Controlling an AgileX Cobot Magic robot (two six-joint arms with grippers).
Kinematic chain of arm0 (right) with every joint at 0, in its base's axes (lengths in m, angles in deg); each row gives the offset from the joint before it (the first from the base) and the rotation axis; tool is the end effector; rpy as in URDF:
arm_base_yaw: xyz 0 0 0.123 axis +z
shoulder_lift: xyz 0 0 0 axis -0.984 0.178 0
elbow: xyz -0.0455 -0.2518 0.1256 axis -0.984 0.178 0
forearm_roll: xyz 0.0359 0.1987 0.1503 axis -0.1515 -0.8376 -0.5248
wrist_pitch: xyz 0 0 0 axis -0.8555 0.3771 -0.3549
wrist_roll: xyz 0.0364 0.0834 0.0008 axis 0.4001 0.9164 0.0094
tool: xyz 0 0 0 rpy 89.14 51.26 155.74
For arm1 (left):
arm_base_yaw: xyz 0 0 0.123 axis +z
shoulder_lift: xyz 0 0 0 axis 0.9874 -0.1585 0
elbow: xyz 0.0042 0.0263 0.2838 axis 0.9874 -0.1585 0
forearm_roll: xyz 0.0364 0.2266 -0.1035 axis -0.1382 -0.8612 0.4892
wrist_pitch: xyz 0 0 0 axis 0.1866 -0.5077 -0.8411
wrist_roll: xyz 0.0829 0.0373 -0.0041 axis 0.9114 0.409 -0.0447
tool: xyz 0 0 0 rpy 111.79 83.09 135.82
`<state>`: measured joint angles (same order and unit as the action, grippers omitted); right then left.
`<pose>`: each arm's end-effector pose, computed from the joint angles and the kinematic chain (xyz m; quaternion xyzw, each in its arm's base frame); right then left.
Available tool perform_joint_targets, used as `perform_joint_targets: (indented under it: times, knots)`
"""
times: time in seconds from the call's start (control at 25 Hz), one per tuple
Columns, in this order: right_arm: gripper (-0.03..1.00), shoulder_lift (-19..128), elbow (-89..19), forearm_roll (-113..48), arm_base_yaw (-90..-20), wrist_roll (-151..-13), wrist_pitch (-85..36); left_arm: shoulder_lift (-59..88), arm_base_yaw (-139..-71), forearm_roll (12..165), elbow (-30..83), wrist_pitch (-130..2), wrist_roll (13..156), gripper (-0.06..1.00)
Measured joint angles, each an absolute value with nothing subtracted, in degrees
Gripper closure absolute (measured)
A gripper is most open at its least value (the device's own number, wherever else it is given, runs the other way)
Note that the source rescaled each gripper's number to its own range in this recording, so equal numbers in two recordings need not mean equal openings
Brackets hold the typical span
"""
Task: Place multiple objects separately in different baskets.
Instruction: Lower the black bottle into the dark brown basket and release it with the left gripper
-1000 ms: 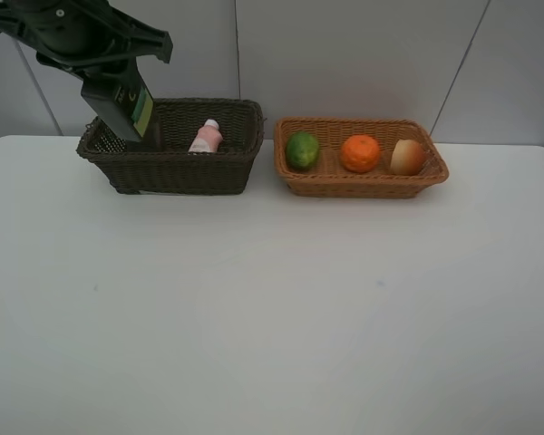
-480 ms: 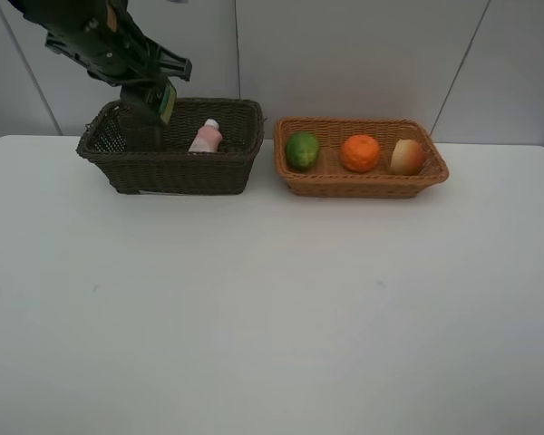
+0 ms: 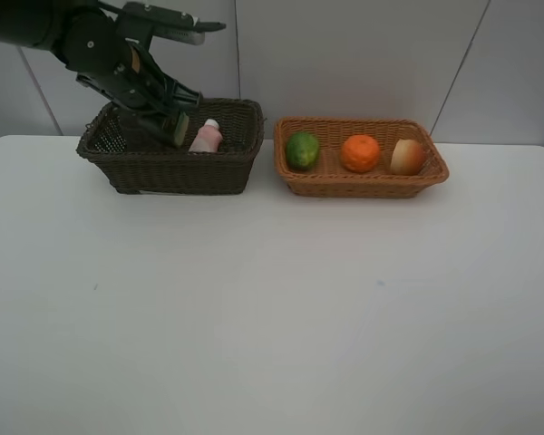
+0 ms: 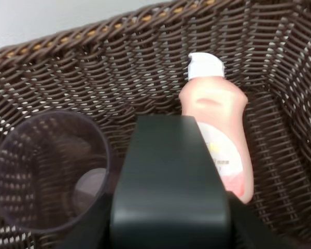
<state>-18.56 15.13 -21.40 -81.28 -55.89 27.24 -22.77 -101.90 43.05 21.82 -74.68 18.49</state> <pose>-0.0082 -0.0043 0.2833 0.0396 0.8455 -0.0185 0.5322 0.4041 -0.1423 0.2057 0.1273 0.9059 -0.0187 0.4035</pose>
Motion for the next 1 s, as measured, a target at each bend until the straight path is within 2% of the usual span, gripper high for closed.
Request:
perform_joint_targets:
  times: [0.28, 0.6, 0.68, 0.76, 0.84, 0.92, 1.0]
  knots:
    - [0.13, -18.6, 15.1, -21.4, -81.3, -55.9, 27.2, -25.2, -101.0, 42.8, 21.8, -68.8, 18.5, 0.48]
    - [0.13, -18.6, 15.1, -21.4, -81.3, -55.9, 27.2, -26.2, -101.0, 42.8, 21.8, -68.3, 18.8, 0.48]
    - [0.13, -18.6, 15.1, -21.4, -81.3, -55.9, 27.2, -26.2, -101.0, 42.8, 21.8, -68.3, 18.9, 0.39]
    - [0.13, -18.6, 15.1, -21.4, -81.3, -55.9, 27.2, -26.1, -101.0, 42.6, 21.9, -67.7, 18.9, 0.19]
    - [0.13, -18.6, 15.1, -21.4, -81.3, -55.9, 27.2, -26.1, -101.0, 42.5, 21.9, -66.9, 18.9, 0.04]
    - [0.13, -18.6, 15.1, -21.4, -81.3, -55.9, 27.2, -26.1, -101.0, 42.3, 21.9, -66.6, 19.0, -0.03]
    - [0.13, -18.6, 15.1, -21.4, -81.3, -55.9, 27.2, -26.0, -101.0, 42.3, 21.9, -66.5, 19.3, -0.04]
